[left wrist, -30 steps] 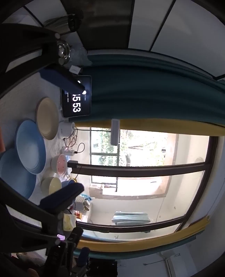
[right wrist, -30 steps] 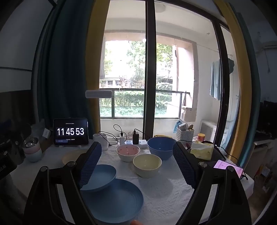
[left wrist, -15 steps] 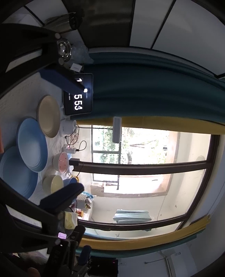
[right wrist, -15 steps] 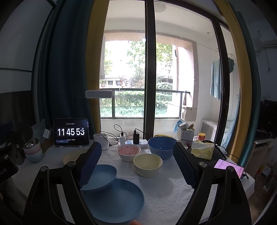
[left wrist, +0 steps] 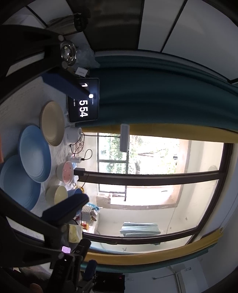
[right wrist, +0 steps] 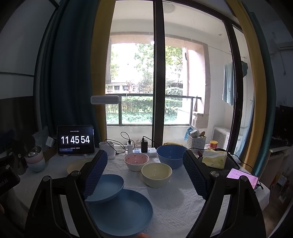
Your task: Organize plates and bowls
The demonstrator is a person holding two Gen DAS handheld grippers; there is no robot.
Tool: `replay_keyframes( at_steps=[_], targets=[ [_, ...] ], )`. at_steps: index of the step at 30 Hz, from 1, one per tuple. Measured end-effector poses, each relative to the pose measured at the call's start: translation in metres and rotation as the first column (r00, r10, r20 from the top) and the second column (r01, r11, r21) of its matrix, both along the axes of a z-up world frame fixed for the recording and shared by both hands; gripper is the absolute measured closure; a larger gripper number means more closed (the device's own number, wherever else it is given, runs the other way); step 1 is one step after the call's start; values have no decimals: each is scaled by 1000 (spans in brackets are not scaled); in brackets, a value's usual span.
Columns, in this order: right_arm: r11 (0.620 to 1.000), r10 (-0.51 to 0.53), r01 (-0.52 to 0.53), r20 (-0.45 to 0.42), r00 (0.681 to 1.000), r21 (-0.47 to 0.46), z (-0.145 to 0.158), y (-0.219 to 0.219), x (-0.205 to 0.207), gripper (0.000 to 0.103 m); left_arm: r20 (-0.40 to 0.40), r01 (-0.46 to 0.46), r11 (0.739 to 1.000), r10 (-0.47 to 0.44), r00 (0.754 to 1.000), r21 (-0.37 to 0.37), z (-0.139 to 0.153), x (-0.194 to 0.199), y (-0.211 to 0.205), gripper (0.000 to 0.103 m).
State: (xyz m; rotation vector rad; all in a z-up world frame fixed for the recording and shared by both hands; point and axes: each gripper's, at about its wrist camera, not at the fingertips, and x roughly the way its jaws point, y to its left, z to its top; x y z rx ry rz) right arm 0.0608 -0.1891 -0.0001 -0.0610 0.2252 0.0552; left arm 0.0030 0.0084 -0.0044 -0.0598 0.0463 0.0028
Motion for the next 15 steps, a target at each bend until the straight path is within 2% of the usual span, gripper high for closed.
replay_keyframes(
  at_steps=[15],
  targets=[
    [1000, -3, 3, 1, 1000, 3, 1, -1, 0, 16, -5, 4, 1000, -4, 1000, 0, -2, 0, -1, 1]
  ],
)
